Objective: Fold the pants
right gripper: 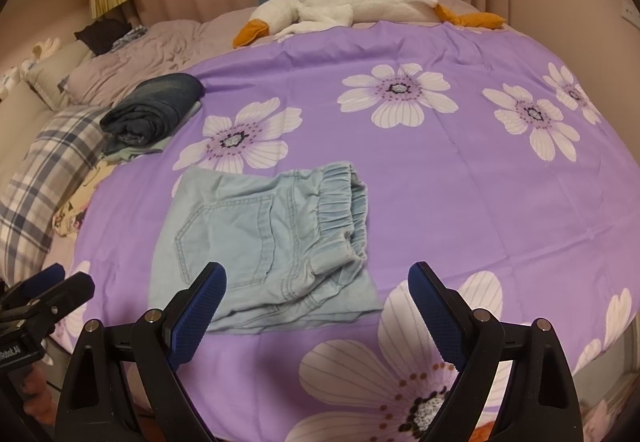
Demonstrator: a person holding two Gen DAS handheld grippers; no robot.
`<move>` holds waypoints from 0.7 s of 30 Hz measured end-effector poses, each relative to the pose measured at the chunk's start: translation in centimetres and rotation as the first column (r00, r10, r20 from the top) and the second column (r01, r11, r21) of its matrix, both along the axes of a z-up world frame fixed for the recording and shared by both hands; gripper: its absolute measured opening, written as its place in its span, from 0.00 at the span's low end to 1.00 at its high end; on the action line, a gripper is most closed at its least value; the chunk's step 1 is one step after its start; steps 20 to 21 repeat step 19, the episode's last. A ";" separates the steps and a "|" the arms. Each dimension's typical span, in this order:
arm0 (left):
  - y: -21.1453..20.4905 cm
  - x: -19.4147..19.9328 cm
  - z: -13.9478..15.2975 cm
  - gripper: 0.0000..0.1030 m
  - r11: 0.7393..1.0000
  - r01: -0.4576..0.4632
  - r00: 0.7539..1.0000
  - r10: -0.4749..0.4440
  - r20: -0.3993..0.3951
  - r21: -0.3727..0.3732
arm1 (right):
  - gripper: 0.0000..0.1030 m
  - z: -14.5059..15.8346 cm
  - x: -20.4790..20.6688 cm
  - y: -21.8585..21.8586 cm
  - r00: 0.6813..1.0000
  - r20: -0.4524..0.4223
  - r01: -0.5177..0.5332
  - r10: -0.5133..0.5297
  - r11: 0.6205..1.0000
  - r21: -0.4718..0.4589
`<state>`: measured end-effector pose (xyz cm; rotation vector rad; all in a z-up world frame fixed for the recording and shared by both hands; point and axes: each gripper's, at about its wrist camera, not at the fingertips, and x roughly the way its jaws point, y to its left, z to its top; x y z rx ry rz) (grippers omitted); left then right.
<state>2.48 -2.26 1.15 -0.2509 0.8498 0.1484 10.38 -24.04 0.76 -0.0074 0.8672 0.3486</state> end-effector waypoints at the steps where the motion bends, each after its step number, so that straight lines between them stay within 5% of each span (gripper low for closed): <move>1: 0.1 -0.1 0.0 0.99 1.000 -0.001 1.000 0.001 0.002 0.001 | 0.89 -0.1 0.0 0.0 1.000 -0.004 -0.002 0.002 1.000 0.005; 21: 0.5 0.0 -0.1 0.99 1.000 -0.008 1.000 0.008 -0.003 -0.008 | 0.89 -0.4 0.2 0.3 1.000 -0.016 -0.003 0.003 1.000 -0.008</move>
